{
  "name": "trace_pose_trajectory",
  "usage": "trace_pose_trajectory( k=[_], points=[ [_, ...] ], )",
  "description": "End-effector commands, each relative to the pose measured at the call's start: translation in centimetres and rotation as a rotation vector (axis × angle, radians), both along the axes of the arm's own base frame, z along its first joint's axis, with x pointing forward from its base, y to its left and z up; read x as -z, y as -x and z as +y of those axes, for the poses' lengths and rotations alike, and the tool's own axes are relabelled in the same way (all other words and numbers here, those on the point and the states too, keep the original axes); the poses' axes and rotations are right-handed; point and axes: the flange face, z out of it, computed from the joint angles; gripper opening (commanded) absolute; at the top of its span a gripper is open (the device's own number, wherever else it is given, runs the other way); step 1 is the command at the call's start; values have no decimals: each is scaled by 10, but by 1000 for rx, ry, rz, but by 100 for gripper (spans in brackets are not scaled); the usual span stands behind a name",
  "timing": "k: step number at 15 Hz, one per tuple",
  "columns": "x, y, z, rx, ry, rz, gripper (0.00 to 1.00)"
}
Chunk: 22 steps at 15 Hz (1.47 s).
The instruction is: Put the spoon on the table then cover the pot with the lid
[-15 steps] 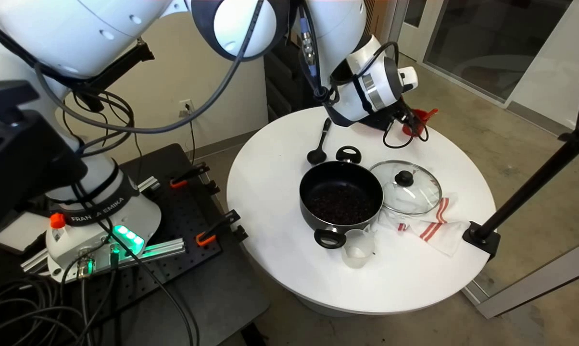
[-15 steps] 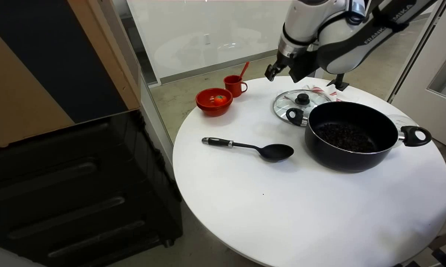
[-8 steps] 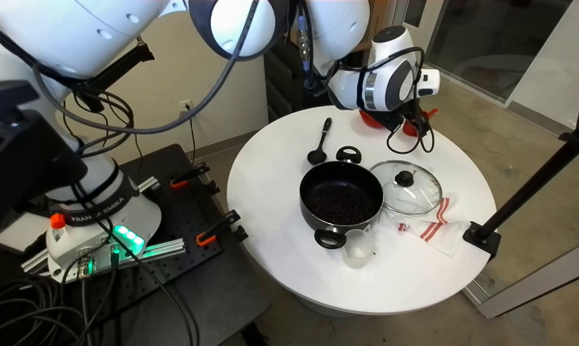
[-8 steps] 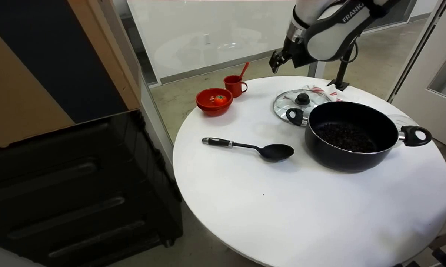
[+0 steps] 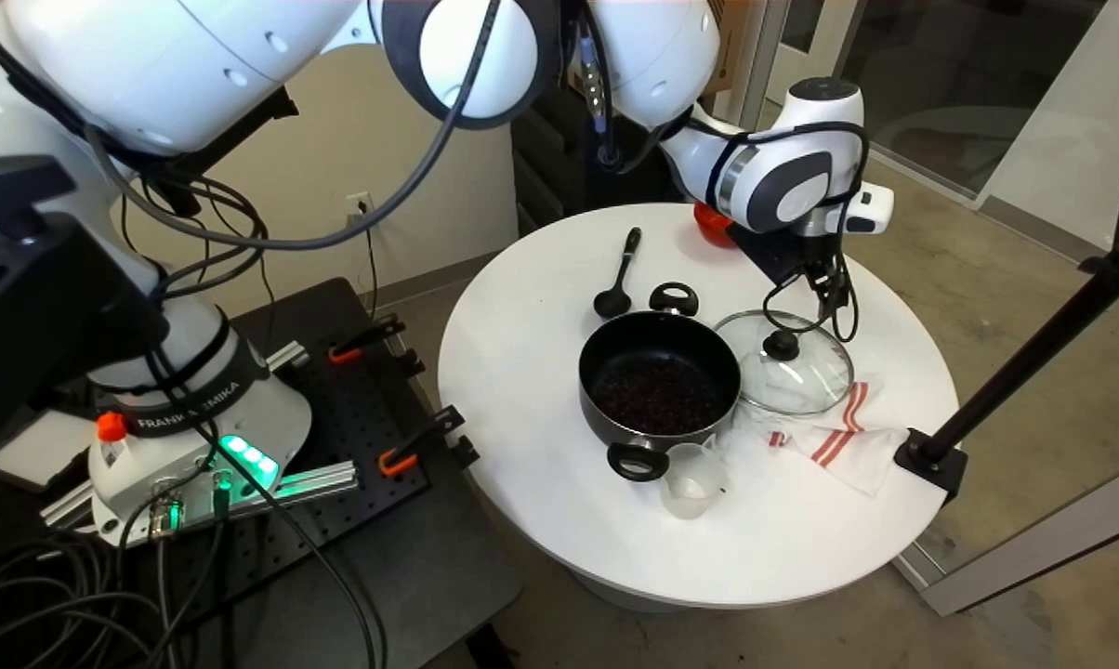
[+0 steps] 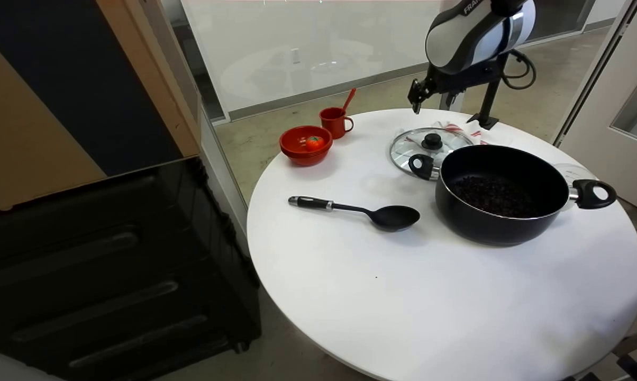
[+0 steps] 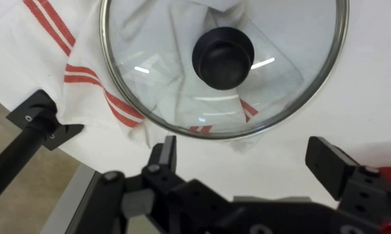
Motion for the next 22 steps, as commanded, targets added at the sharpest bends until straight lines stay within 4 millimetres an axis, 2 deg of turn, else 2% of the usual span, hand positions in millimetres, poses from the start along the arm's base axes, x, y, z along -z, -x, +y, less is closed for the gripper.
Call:
trace_pose_trajectory(
  k=[1,5,8,9,10,16,17,20,22],
  points=[
    [25,-8,-3,8,6,79,100],
    [58,-4,-3,21,30,157,100],
    [73,-3,-6,15,46,181,100],
    [76,-3,-7,16,50,183,92],
    [79,-3,-9,16,56,180,74],
    [77,-14,-9,-9,72,113,28],
    [77,-16,-8,-11,71,108,25],
    [68,-21,-3,-13,70,86,25],
    [48,-30,7,-33,78,42,25]
  ],
)
